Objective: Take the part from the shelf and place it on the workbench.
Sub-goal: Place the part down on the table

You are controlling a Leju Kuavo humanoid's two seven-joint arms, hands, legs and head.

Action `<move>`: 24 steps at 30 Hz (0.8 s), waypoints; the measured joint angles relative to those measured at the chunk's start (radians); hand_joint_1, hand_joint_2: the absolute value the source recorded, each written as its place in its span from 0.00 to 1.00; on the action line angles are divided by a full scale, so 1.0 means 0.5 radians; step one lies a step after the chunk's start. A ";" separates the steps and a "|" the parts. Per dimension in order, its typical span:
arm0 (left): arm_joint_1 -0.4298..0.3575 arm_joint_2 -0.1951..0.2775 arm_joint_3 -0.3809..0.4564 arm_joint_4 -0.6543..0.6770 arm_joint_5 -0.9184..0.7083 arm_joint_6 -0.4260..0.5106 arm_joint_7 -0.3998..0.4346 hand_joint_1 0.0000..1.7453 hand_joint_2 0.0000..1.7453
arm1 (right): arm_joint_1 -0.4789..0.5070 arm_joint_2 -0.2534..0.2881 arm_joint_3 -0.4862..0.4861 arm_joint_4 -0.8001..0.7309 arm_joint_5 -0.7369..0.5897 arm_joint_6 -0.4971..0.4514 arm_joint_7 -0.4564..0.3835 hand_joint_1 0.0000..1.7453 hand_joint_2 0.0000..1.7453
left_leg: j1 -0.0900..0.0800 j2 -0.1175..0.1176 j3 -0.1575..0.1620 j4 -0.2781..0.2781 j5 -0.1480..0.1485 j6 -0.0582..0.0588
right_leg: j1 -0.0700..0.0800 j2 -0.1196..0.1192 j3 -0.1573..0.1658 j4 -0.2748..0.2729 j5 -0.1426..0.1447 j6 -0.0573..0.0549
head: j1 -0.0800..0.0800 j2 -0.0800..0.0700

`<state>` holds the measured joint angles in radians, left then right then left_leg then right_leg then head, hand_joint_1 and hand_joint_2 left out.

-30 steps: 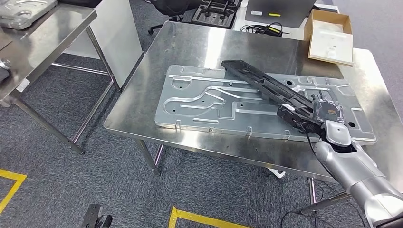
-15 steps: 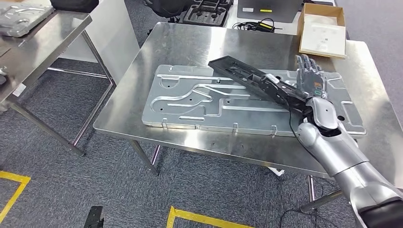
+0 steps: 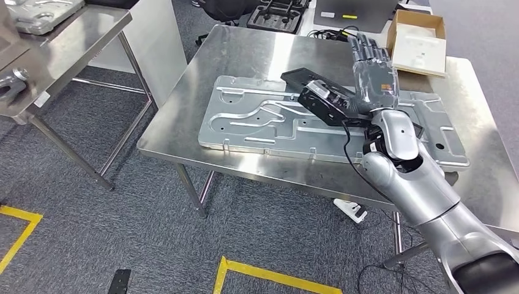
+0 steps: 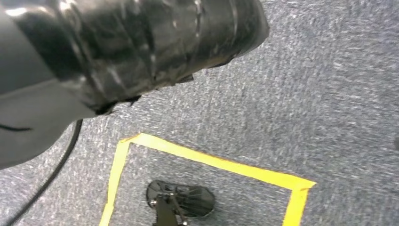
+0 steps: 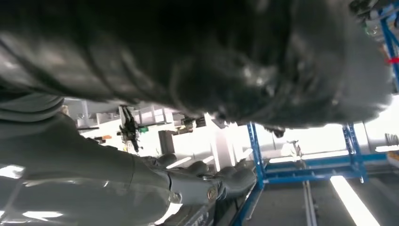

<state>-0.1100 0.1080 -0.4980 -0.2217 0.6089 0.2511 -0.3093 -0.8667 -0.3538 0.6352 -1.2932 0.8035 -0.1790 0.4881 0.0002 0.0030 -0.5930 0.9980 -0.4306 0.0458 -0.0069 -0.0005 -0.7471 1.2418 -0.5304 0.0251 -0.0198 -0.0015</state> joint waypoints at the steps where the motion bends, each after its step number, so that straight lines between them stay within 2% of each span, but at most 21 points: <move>1: 0.000 -0.001 0.000 0.000 0.000 0.001 0.002 0.00 1.00 | 0.001 0.002 0.007 -0.014 0.012 0.000 -0.007 0.00 0.00 | 0.000 0.000 -0.025 0.004 0.017 -0.001 | -0.005 0.000 -0.010 0.098 -0.045 0.007 | 0.000 0.000; 2: 0.001 -0.001 0.000 0.000 0.001 0.001 0.003 0.00 1.00 | 0.001 0.006 0.013 -0.029 0.022 0.001 -0.011 0.00 0.00 | 0.001 0.000 -0.049 0.008 0.032 -0.005 | -0.011 0.000 0.007 0.137 -0.047 0.013 | 0.001 0.000; 3: 0.002 -0.002 0.000 0.000 0.001 -0.001 0.006 0.00 1.00 | 0.001 0.013 0.019 -0.046 0.030 0.004 -0.013 0.00 0.00 | 0.003 0.000 -0.074 0.016 0.045 -0.010 | -0.017 -0.001 0.058 0.111 -0.017 0.018 | 0.000 0.000; 4: 0.002 -0.003 0.000 0.000 0.002 -0.006 0.009 0.00 1.00 | -0.001 0.021 0.025 -0.065 0.037 0.008 -0.013 0.00 0.00 | 0.006 0.000 -0.098 0.026 0.058 -0.017 | -0.025 -0.001 0.141 0.025 0.028 0.023 | 0.001 0.000; 6: 0.001 -0.004 0.000 0.000 0.003 -0.022 0.015 0.00 1.00 | -0.008 0.046 0.037 -0.109 0.045 0.023 -0.015 0.00 0.00 | 0.008 -0.001 -0.139 0.052 0.075 -0.036 | -0.030 0.001 0.325 -0.230 0.061 0.024 | 0.000 0.000; 7: 0.000 -0.003 0.000 0.000 0.003 -0.029 0.017 0.00 1.00 | -0.012 0.061 0.043 -0.132 0.048 0.030 -0.016 0.00 0.00 | 0.007 -0.002 -0.152 0.062 0.085 -0.049 | -0.027 0.003 0.381 -0.319 0.060 0.015 | 0.000 0.000; 9: 0.000 -0.003 0.000 0.000 0.004 -0.035 0.020 0.00 1.00 | -0.019 0.091 0.050 -0.171 0.055 0.036 -0.021 0.00 0.00 | 0.005 -0.006 -0.169 0.067 0.114 -0.075 | -0.014 0.008 0.401 -0.376 0.059 -0.012 | -0.002 0.000; 11: 0.005 -0.003 0.000 0.000 0.005 -0.035 0.024 0.00 0.50 | -0.022 0.116 0.059 -0.193 0.061 0.038 -0.026 0.00 0.00 | 0.013 -0.015 -0.185 0.071 0.129 -0.098 | -0.015 0.004 0.375 -0.386 0.090 -0.045 | -0.001 0.000; 12: 0.009 -0.003 0.000 0.000 0.006 -0.035 0.027 0.00 0.25 | -0.021 0.129 0.066 -0.204 0.064 0.039 -0.029 0.00 0.00 | 0.016 -0.019 -0.205 0.100 0.091 -0.109 | -0.015 0.001 0.356 -0.392 0.112 -0.062 | -0.002 0.000; 13: 0.012 -0.004 0.000 0.000 0.008 -0.034 0.032 0.00 0.00 | -0.019 0.139 0.072 -0.215 0.066 0.040 -0.032 0.00 0.00 | 0.018 -0.022 -0.234 0.169 0.014 -0.119 | -0.017 -0.001 0.330 -0.397 0.137 -0.076 | -0.004 0.000; 15: 0.015 -0.003 0.000 0.000 0.014 -0.030 0.045 0.00 0.00 | -0.015 0.155 0.078 -0.238 0.068 0.040 -0.039 0.00 0.00 | 0.019 -0.021 -0.300 0.402 -0.200 -0.133 | -0.014 -0.003 0.269 -0.397 0.187 -0.094 | -0.009 0.000; 16: 0.014 -0.002 0.000 0.000 0.017 -0.028 0.051 0.00 0.00 | -0.012 0.161 0.079 -0.245 0.069 0.039 -0.043 0.00 0.00 | 0.019 -0.021 -0.320 0.525 -0.276 -0.136 | -0.012 -0.003 0.237 -0.396 0.211 -0.098 | -0.010 0.000; 17: 0.013 -0.002 0.000 0.000 0.020 -0.025 0.057 0.00 0.00 | -0.006 0.167 0.079 -0.250 0.069 0.038 -0.046 0.00 0.00 | 0.020 -0.021 -0.322 0.613 -0.307 -0.137 | -0.010 -0.003 0.206 -0.395 0.234 -0.098 | -0.009 0.000; 18: 0.012 -0.002 0.000 0.000 0.021 -0.024 0.063 0.00 0.00 | 0.001 0.172 0.079 -0.254 0.068 0.036 -0.048 0.00 0.00 | 0.020 -0.020 -0.299 0.647 -0.294 -0.136 | -0.009 -0.003 0.176 -0.394 0.257 -0.096 | -0.010 0.000; 19: 0.012 -0.002 0.000 0.000 0.022 -0.023 0.069 0.00 0.00 | 0.010 0.175 0.080 -0.258 0.066 0.033 -0.049 0.00 0.00 | 0.020 -0.020 -0.241 0.611 -0.246 -0.134 | -0.009 -0.003 0.147 -0.394 0.279 -0.093 | -0.010 0.000; 20: 0.011 -0.001 0.000 0.000 0.023 -0.022 0.075 0.00 0.00 | 0.016 0.176 0.080 -0.263 0.063 0.031 -0.050 0.00 0.00 | 0.020 -0.020 -0.152 0.516 -0.194 -0.130 | -0.009 -0.003 0.120 -0.393 0.301 -0.088 | -0.009 0.000; 22: 0.009 0.003 0.000 0.000 0.024 -0.021 0.086 0.00 0.00 | 0.019 0.175 0.080 -0.274 0.054 0.024 -0.050 0.00 0.00 | 0.014 -0.022 0.061 0.230 -0.174 -0.115 | -0.006 -0.003 0.082 -0.391 0.341 -0.070 | -0.008 0.000; 23: 0.008 0.006 0.000 0.000 0.025 -0.020 0.088 0.00 0.00 | 0.017 0.175 0.080 -0.278 0.047 0.018 -0.050 0.00 0.00 | 0.009 -0.024 0.126 0.126 -0.190 -0.104 | -0.005 -0.003 0.075 -0.394 0.361 -0.058 | -0.007 0.000; 24: 0.007 0.008 0.000 0.000 0.025 -0.020 0.089 0.00 0.00 | 0.013 0.174 0.080 -0.282 0.041 0.010 -0.051 0.00 0.00 | 0.002 -0.025 0.156 0.065 -0.209 -0.092 | -0.005 -0.003 0.073 -0.400 0.380 -0.046 | -0.008 0.000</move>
<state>-0.1065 0.1121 -0.4982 -0.2216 0.6216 0.2411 -0.2646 -0.8604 -0.2670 0.6751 -1.4344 0.8242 -0.1738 0.4626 0.0014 -0.0093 -0.5148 1.0306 -0.5352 -0.0003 -0.0093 -0.0022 -0.7106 1.0418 -0.3402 0.0018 -0.0239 -0.0015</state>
